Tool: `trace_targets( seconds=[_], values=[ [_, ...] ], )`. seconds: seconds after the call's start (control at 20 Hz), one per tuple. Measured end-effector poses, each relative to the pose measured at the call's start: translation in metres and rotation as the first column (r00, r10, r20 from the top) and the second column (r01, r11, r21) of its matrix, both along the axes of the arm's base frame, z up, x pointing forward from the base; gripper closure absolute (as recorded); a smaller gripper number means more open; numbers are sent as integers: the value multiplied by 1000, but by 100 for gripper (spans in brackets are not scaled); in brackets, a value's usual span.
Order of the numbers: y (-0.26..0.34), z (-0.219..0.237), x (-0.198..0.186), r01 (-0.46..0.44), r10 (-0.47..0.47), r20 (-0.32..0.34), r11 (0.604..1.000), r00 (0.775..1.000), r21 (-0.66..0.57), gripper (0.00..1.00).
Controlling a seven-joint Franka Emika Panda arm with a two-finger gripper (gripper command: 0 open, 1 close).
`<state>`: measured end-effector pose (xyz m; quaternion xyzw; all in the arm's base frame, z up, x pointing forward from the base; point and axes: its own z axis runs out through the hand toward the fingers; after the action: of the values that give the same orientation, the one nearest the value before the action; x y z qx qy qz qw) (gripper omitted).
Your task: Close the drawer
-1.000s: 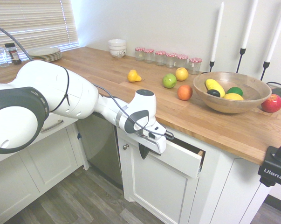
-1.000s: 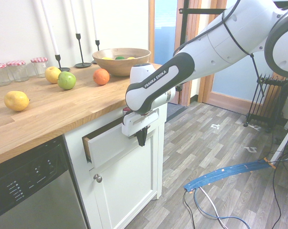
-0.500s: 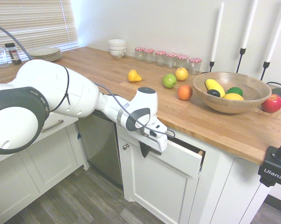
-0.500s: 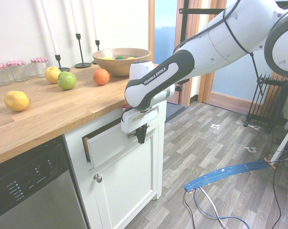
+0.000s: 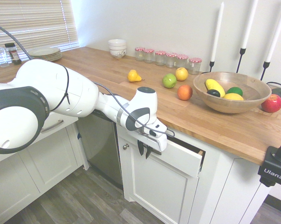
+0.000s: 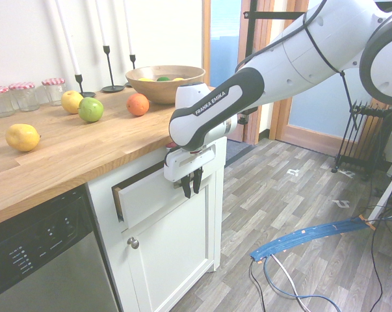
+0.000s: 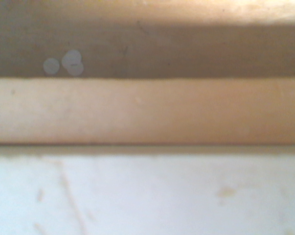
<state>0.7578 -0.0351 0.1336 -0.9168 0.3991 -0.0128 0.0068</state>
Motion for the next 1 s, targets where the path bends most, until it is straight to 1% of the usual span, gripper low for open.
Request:
trace_targets(
  seconds=[0.25,0.55,1.0],
  values=[
    [1,3,-3,1,-1,-6,1000,1000,3,0],
    [2,21,-10,5,-5,7,1000,1000,6,0],
    [8,30,-61,13,-13,6,1000,1000,8,0]
  ],
)
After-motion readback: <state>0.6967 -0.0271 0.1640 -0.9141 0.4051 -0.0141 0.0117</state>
